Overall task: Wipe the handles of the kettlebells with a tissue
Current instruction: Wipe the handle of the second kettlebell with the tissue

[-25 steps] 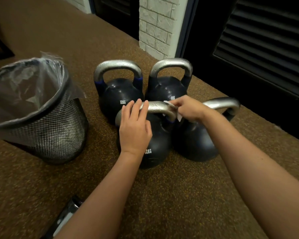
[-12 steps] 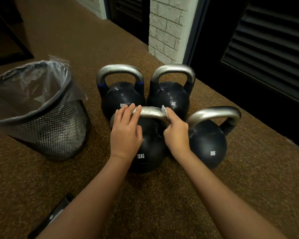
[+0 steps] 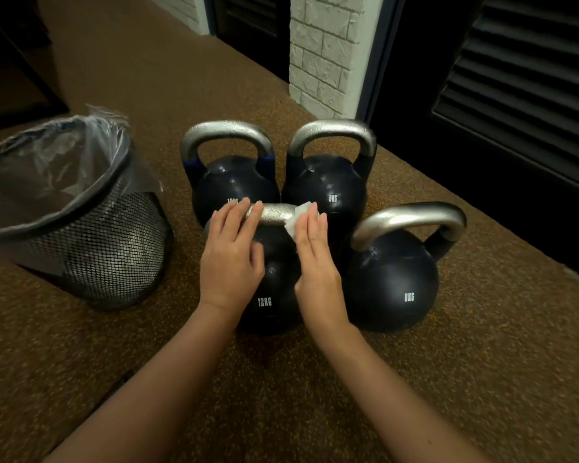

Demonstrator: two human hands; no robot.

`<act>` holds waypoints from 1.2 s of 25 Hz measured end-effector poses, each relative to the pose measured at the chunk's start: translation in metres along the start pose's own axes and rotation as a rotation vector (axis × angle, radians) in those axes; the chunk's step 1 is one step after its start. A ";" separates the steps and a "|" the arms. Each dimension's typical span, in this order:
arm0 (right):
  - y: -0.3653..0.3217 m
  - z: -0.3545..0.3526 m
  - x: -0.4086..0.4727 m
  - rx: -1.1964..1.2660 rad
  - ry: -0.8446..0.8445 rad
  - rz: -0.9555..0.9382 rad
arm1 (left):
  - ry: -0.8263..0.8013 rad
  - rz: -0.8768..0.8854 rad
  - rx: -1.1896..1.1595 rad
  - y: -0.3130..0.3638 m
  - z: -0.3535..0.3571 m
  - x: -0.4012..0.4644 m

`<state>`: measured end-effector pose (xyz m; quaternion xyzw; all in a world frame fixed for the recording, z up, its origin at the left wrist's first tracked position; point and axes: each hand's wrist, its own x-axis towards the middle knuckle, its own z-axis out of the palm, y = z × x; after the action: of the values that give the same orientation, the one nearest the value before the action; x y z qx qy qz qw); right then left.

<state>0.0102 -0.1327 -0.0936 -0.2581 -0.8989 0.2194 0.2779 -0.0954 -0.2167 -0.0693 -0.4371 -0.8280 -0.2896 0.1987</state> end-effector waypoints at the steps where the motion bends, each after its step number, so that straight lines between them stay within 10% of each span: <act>1: 0.005 0.002 -0.005 -0.022 -0.002 -0.011 | 0.001 0.001 -0.002 0.000 0.000 0.000; 17: 0.008 -0.005 0.017 0.346 0.148 0.186 | 0.024 -0.005 -0.004 0.000 0.005 -0.003; 24: 0.019 -0.054 0.091 0.301 -0.461 0.347 | 0.033 0.017 0.001 -0.002 0.006 -0.004; 30: 0.018 -0.045 0.073 0.326 -0.267 0.308 | 0.030 0.016 0.017 -0.002 0.006 -0.004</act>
<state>-0.0077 -0.0647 -0.0413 -0.3124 -0.8305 0.4333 0.1580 -0.0955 -0.2168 -0.0770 -0.4375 -0.8239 -0.2876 0.2170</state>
